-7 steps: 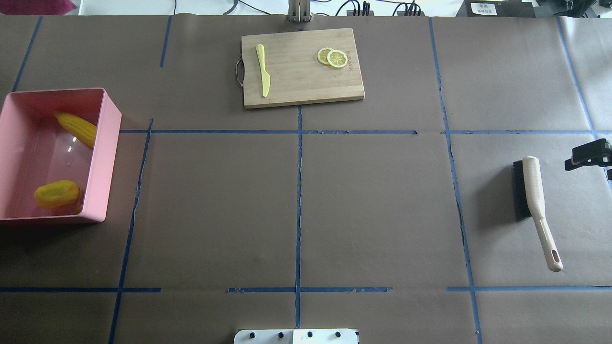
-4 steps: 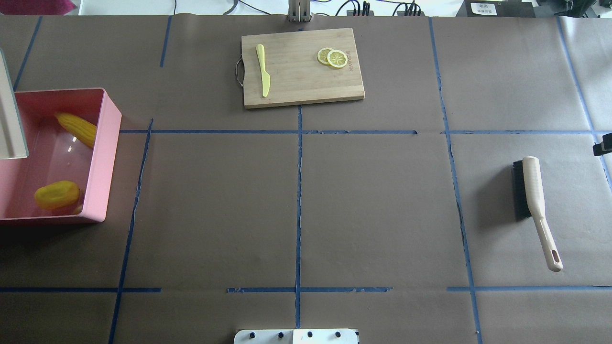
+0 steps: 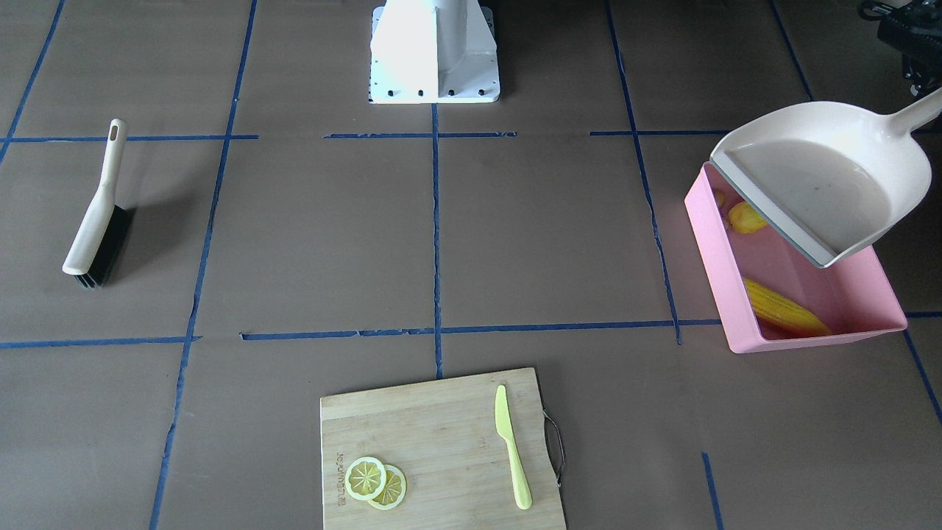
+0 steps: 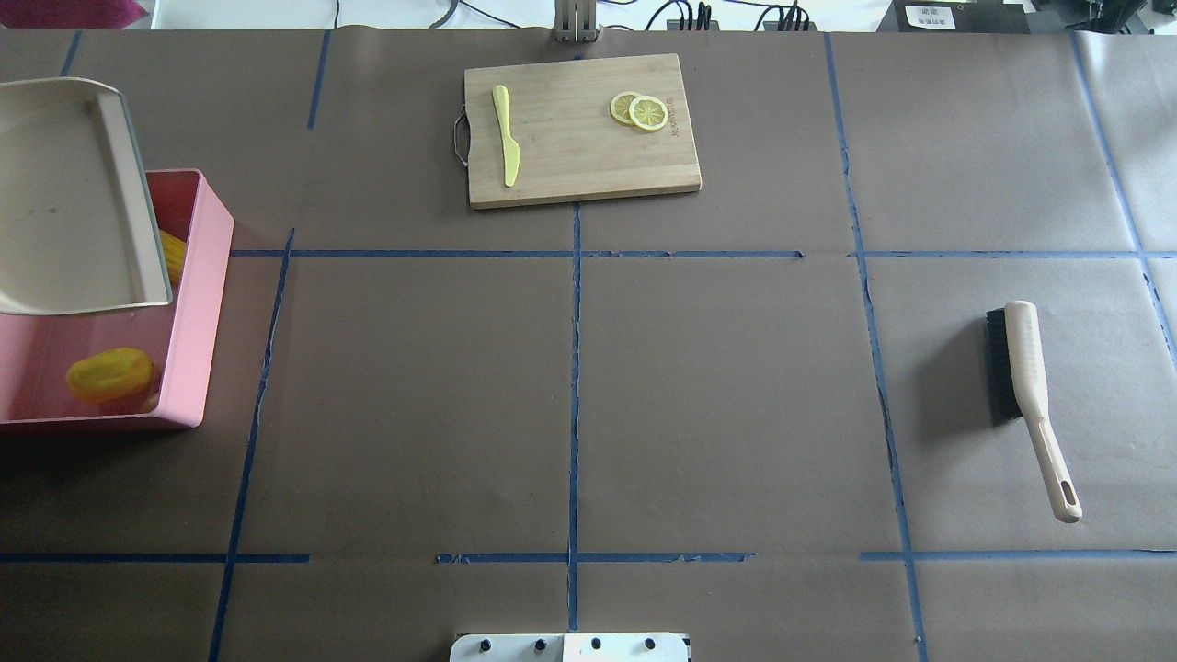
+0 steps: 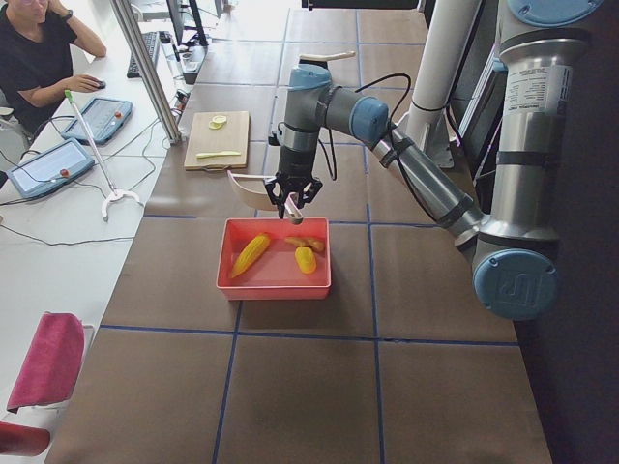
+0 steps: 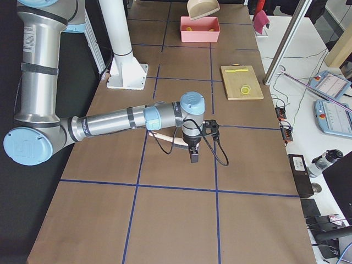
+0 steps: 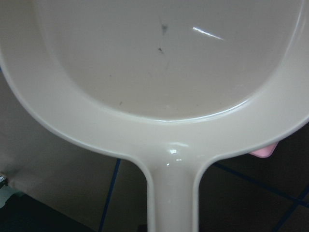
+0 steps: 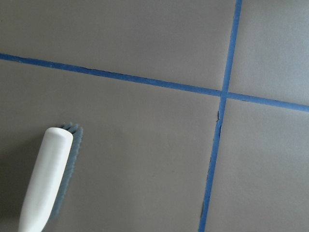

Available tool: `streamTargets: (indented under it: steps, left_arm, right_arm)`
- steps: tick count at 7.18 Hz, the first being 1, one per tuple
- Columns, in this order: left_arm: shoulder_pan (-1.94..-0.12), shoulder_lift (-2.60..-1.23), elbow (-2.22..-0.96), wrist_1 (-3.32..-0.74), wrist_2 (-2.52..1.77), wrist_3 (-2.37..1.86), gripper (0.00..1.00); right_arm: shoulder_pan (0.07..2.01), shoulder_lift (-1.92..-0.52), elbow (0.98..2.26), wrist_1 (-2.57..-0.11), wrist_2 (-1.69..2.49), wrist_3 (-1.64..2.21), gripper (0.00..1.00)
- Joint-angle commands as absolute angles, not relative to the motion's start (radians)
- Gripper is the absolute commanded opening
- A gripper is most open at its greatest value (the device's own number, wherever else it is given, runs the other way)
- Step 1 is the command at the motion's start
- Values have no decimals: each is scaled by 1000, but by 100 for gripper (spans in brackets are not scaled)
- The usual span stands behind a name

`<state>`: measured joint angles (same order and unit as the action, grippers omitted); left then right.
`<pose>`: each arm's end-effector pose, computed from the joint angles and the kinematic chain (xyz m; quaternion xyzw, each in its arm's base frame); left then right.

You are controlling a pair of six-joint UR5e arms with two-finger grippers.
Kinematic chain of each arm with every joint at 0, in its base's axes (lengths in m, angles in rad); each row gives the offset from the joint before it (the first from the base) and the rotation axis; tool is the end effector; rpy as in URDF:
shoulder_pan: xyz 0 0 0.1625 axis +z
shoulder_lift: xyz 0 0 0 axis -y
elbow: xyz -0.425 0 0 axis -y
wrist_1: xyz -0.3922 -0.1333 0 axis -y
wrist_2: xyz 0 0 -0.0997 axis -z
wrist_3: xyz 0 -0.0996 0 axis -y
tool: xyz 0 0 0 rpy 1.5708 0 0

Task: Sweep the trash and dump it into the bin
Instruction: 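Shake the dustpan over the bin and bring it back down with the left gripper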

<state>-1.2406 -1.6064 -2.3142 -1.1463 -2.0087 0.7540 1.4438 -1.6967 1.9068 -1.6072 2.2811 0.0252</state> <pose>0.0497 -0.4259 0.3617 0.2132 0.1728 0.5285 0.8033 0.0119 -0.4466 0.5595 0.0548 -0.3516 -0.0776 0.9313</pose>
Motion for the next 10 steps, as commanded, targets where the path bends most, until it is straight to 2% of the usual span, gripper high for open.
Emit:
streamTargets:
  steps: [1, 5, 8, 10]
  left_arm:
    - [-1233, -1669, -2309, -1158, -2200, 742, 7]
    - [-961, -1721, -2304, -1154, -2169, 690, 8]
    - [-797, -1798, -2224, -1189, -2082, 597, 8]
    - [-717, -1804, -2119, -1381, -2018, 513, 8]
  right_arm:
    - [1523, -1706, 1794, -1629, 2311, -121, 100]
    - [1542, -1658, 1749, -1608, 2315, -112, 100]
    - [1542, -1660, 1741, -1608, 2318, -110, 100]
    - [1542, -1661, 1720, -1608, 2342, -110, 100]
